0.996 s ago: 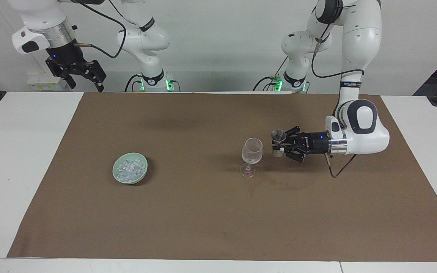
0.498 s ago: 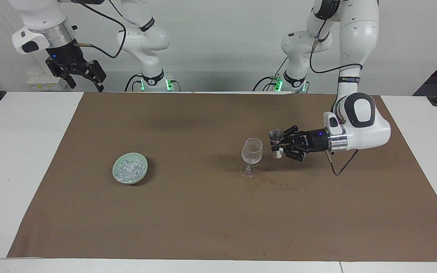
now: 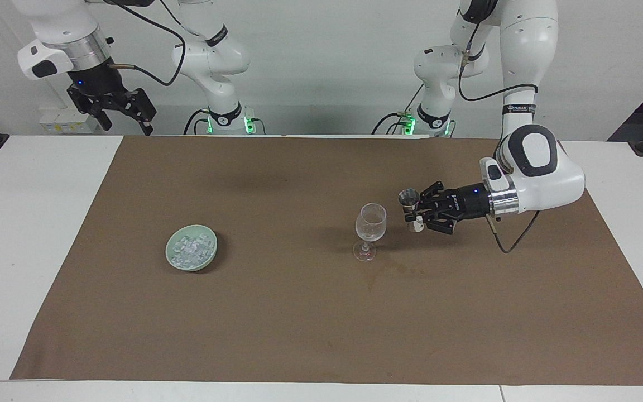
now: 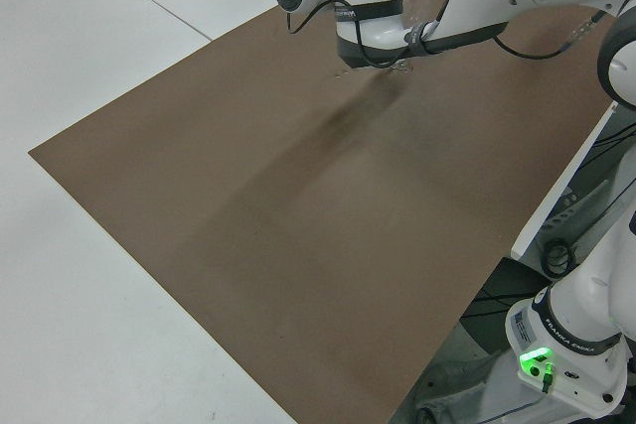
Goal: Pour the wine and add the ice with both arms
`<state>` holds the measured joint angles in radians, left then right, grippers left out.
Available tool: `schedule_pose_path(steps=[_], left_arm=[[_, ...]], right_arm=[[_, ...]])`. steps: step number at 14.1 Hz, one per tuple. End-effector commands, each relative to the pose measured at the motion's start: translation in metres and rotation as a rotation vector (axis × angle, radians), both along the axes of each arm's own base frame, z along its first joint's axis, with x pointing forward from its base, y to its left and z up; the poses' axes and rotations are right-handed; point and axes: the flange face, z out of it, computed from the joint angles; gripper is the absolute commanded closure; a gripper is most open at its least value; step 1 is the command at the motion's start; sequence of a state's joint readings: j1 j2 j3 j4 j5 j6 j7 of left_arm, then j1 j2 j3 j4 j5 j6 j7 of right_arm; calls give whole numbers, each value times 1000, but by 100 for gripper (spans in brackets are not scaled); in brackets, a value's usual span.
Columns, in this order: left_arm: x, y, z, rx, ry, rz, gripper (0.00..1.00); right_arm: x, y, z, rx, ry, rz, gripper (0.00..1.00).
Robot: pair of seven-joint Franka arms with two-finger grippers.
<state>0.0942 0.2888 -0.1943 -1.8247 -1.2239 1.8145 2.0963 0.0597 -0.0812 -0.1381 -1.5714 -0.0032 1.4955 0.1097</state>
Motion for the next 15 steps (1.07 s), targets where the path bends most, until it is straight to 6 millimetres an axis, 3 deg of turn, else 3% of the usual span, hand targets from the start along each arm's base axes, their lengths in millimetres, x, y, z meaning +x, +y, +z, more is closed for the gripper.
schedule_pose_path(steps=[1,7,15], left_arm=[[-8,-10,6,52,3,12,99],[-11,-20,23,138,31,15,99],[-14,-43,29,238,35,26,99]], right_arm=[[-7,-1,0,29,-11,6,0],[-7,-1,0,29,-11,8,0],[-7,-1,0,29,-11,8,0]])
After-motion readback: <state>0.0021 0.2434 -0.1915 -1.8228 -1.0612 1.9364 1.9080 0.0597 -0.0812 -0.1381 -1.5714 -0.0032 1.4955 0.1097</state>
